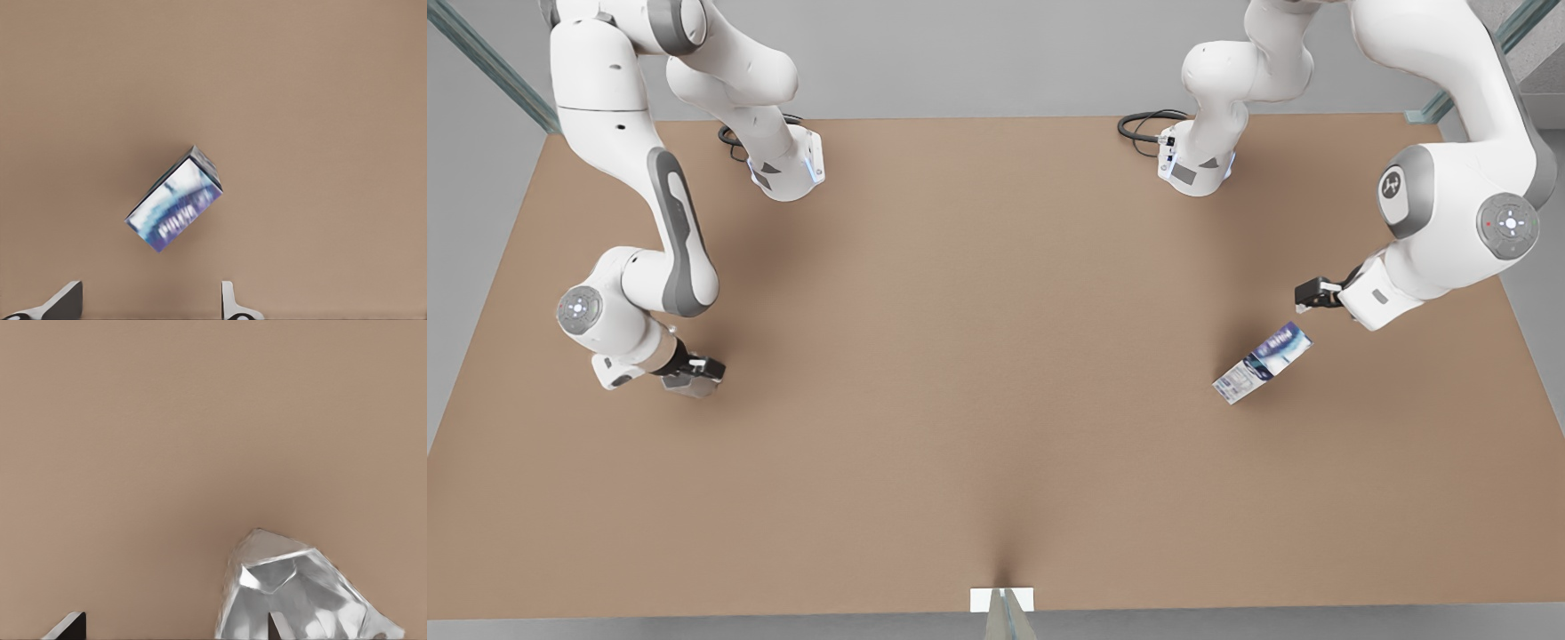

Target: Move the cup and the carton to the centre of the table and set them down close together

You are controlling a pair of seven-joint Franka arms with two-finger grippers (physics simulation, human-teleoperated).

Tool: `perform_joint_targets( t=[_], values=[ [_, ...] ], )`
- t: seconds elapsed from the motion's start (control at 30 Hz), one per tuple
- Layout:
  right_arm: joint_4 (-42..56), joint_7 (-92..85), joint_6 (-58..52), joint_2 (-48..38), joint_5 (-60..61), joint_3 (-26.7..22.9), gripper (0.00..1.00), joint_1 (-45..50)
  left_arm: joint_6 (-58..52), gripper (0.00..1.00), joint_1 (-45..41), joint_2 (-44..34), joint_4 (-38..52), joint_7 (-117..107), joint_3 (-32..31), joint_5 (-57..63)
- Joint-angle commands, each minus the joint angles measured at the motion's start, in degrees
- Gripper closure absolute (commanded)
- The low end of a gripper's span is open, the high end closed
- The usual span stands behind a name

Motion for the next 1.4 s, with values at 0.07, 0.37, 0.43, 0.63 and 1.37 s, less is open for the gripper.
perform_joint_targets(
  t=[0.07, 0.37, 0.43, 0.63, 1.37],
  values=[
    [0.1, 0.1, 0.5, 1.2, 0.0, -0.1, 0.0, 0.0, -0.1, 0.0, 0.0, 0.0, 0.0, 0.0, 0.0, 0.0],
    [0.0, 0.0, 1.5, 4.4, -0.2, -0.9, 0.0, 0.1, -0.4, 0.0, 0.0, 0.5, 0.0, -0.1, 0.0, 0.0],
    [1.1, 0.1, 1.6, 6.2, -0.1, -1.2, 0.0, 0.7, -0.5, 0.0, 0.0, 0.7, 0.0, -0.1, 0.0, 0.0],
    [3.5, 0.4, 1.7, 8.4, 0.1, -2.9, 0.79, 1.9, -0.6, 0.0, 0.0, 0.7, 0.0, -0.1, 0.0, 0.0],
    [6.2, 0.4, -6.0, 3.2, 0.0, -1.6, 0.79, 1.5, -0.7, 0.0, 0.5, -0.1, -0.5, 1.1, 0.0, 0.1]
  ],
)
